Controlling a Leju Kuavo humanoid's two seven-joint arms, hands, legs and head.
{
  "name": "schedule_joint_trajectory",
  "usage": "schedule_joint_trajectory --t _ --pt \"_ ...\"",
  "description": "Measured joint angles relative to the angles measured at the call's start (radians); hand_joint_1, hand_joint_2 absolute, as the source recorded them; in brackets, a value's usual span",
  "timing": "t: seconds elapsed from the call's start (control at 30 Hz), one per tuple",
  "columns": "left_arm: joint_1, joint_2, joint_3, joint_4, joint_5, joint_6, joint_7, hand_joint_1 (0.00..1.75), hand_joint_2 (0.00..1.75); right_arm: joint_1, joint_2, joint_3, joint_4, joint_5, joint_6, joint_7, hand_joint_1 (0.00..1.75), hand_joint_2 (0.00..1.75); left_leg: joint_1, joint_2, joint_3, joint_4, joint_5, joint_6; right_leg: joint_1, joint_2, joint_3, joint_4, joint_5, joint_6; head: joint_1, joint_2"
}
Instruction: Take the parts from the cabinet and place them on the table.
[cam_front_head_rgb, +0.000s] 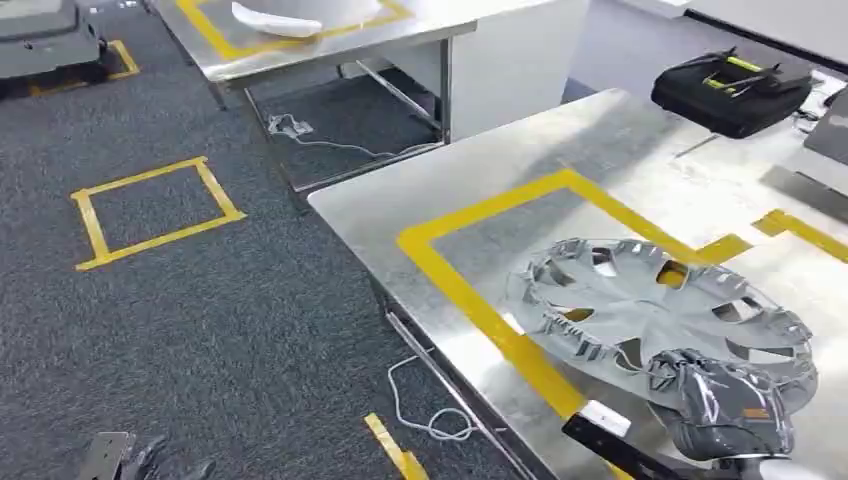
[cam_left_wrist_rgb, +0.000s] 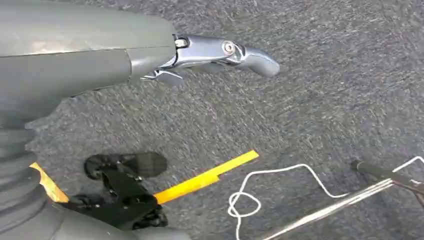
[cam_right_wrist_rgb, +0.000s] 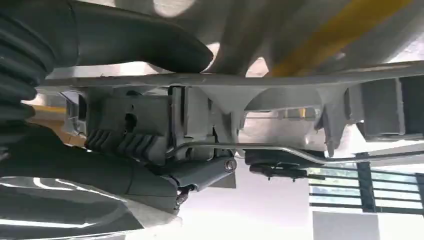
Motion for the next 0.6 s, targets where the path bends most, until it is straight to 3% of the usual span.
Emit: schedule_joint_trajectory --t 0.07,0.1,0.13,0.17,0.2,0.27,0.3,0.33,0.4,0.43,0.47,0.5,0.6 --pt "0.005 0.002 -0.003 0.000 0.000 0.003 0.000 0.00 1.75 0.009 -0.001 0.003 -0.008 0.014 -0.004 0.018 1.75 1.75 0.000 0.002 -0.002 -0.003 0.003 0.006 -0.002 0.002 -0.007 -0.015 0.000 0.011 0.000 0.000" --pt "0.007 0.003 -0.003 -0.001 -0.001 0.004 0.000 0.00 1.75 0.016 -0.001 0.003 -0.017 0.024 -0.008 0.028 1.75 1.75 0.005 0.004 0.011 -0.020 0.004 0.009 0.001 0.001 -0.001 -0.018 -0.010 0.018 0.002 0.000" --pt "0.010 0.002 -0.004 -0.001 -0.001 0.005 0.000 0.00 1.75 0.023 -0.002 0.004 -0.024 0.034 -0.015 0.034 1.75 1.75 0.008 0.010 0.021 -0.031 0.002 0.014 0.001 -0.004 -0.005 0.006 -0.029 0.017 0.003 0.000" --pt "0.011 0.002 -0.004 -0.001 -0.001 0.007 0.000 0.00 1.75 0.028 -0.002 0.005 -0.031 0.045 -0.022 0.037 1.75 1.75 0.008 0.013 0.027 -0.035 0.000 0.018 0.002 -0.005 -0.034 0.061 -0.058 0.017 0.005 0.000" --pt "0.013 0.002 -0.004 -0.001 -0.003 0.009 0.000 0.00 1.75 0.040 -0.002 0.003 -0.038 0.055 -0.026 0.040 1.75 1.75 0.008 0.017 0.030 -0.035 -0.005 0.022 0.003 -0.005 -0.082 0.148 -0.095 0.017 0.005 0.000" --pt "0.018 0.002 -0.004 -0.001 -0.005 0.013 0.000 0.00 1.75 0.068 -0.002 -0.003 -0.053 0.072 -0.030 0.041 1.75 1.75 0.008 0.027 0.038 -0.034 -0.015 0.024 0.003 -0.005 -0.178 0.291 -0.131 0.021 0.003 0.000" --pt "0.024 0.003 -0.004 -0.001 -0.008 0.015 0.000 0.00 1.75 0.076 -0.001 -0.005 -0.062 0.077 -0.031 0.041 1.75 1.75 0.008 0.035 0.044 -0.034 -0.020 0.023 0.002 -0.005 -0.202 0.308 -0.116 0.025 0.004 0.000" --pt "0.028 0.002 -0.004 -0.001 -0.013 0.015 0.001 0.00 1.75 0.087 -0.001 -0.008 -0.070 0.082 -0.032 0.042 1.75 1.75 0.009 0.042 0.052 -0.034 -0.026 0.021 -0.001 -0.009 -0.199 0.277 -0.075 0.029 0.003 0.000" --pt "0.034 0.001 -0.003 -0.001 -0.019 0.016 0.003 0.00 1.75 0.115 0.001 -0.019 -0.092 0.088 -0.039 0.042 1.75 1.75 0.013 0.053 0.071 -0.032 -0.041 0.013 -0.005 -0.032 -0.136 0.114 0.036 0.034 0.003 0.000" --pt "0.036 0.002 -0.003 -0.001 -0.023 0.018 0.003 0.00 1.75 0.122 0.002 -0.023 -0.101 0.090 -0.044 0.042 1.75 1.75 0.013 0.057 0.079 -0.029 -0.049 0.005 -0.006 -0.073 -0.104 0.038 0.072 0.038 0.005 0.000" --pt "0.039 0.003 -0.001 -0.001 -0.028 0.020 0.003 0.00 1.75 0.122 0.003 -0.026 -0.106 0.092 -0.050 0.042 1.75 1.75 0.002 0.063 0.082 -0.019 -0.059 -0.003 0.005 -0.100 -0.098 0.019 0.061 0.038 0.008 0.000" --pt "0.040 0.003 0.000 -0.002 -0.032 0.023 0.003 0.00 1.75 0.127 0.003 -0.030 -0.114 0.096 -0.054 0.042 1.75 1.75 0.002 0.068 0.083 -0.017 -0.062 -0.004 0.001 -0.081 -0.095 0.020 0.062 0.023 0.005 0.000" --pt "0.041 0.002 0.000 -0.002 -0.040 0.026 0.003 0.00 1.75 0.150 0.008 -0.042 -0.135 0.110 -0.065 0.044 1.75 1.75 0.004 0.101 0.087 -0.014 -0.069 -0.010 0.002 -0.046 -0.094 0.023 0.065 0.009 0.006 0.000"
